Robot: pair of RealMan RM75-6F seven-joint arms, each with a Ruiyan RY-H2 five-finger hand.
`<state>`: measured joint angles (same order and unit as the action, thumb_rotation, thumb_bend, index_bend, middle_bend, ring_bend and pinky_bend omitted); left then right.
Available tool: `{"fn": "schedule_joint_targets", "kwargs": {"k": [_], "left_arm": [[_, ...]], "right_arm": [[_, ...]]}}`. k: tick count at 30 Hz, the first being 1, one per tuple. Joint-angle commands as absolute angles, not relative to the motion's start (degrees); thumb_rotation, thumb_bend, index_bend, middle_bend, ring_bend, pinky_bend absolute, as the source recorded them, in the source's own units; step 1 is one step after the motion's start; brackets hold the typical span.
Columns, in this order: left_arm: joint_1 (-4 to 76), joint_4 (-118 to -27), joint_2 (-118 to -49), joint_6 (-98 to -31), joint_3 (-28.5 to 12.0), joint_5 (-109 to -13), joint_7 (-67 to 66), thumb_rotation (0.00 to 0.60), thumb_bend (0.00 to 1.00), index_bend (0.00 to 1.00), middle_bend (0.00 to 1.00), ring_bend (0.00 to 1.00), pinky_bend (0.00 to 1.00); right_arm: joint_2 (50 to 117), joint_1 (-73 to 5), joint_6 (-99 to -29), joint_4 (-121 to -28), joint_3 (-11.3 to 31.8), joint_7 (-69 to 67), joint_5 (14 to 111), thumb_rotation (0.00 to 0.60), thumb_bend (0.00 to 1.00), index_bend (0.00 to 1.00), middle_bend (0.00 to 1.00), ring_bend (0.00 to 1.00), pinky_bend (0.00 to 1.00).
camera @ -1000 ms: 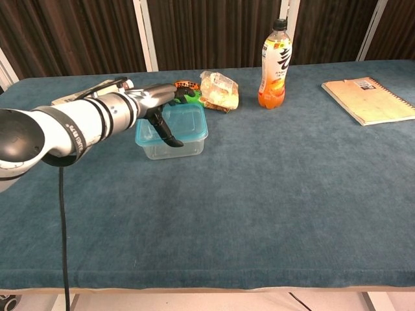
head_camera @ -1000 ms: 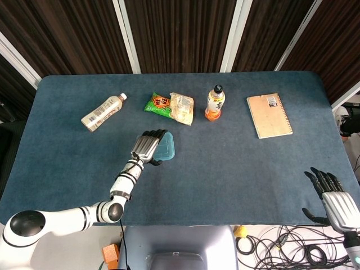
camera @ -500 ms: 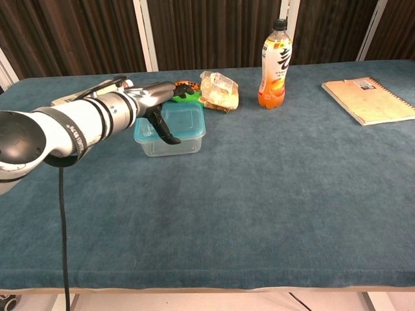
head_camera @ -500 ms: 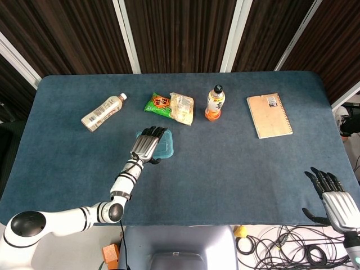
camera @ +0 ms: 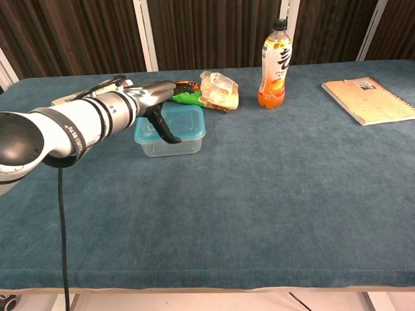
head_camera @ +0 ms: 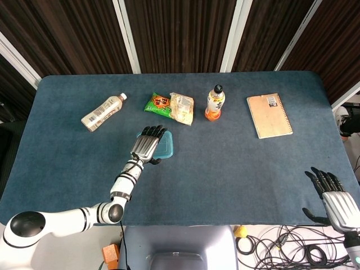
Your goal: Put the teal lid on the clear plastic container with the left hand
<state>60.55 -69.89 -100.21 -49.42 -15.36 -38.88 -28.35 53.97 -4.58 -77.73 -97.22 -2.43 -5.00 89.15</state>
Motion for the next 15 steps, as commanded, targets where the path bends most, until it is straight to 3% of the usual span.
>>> {"fn": "schedule_joint_targets", "kwargs": {"k": [1, 7, 10, 15], "left_arm": [[60.55, -71.08, -99.33, -49.61, -14.91, -37.79, -30.21, 0.600, 0.21, 0.00, 0.00, 0.00, 0.06], [60.98, -77.06, -95.98, -51.22, -14.38, -33.41, -35.25, 0.600, 0.24, 0.00, 0.00, 0.00, 0.06], [59.98, -81.42, -93.93, -53.47, -14.03, -35.96, -34.75, 0.600, 0.25, 0.00, 0.00, 0.00, 0.05], [58.07, -86.22, -92.23, -56.16, -12.97, -42.63, -32.08, 0.600, 0.30, 0.00, 0.10, 0.00, 0.05]], "right_arm": [[53.98, -4.57, -77.78, -97.30, -2.46, -4.86, 89.26, 0.600, 0.18, 0.00, 0.00, 0.00, 0.02], [53.98, -4.53, -77.92, -97.32, -2.42, -4.86, 89.26, 0.600, 0.18, 0.00, 0.00, 0.00, 0.02], [53.98, -4.52, -77.89, -97.33, -2.40, -4.94, 89.18, 0.600, 0.18, 0.00, 0.00, 0.00, 0.02], [54.05, -4.45, -78.05, -97.65, -2.59, -4.45, 89.65, 0.600, 0.18, 0.00, 0.00, 0.00, 0.02]]}}
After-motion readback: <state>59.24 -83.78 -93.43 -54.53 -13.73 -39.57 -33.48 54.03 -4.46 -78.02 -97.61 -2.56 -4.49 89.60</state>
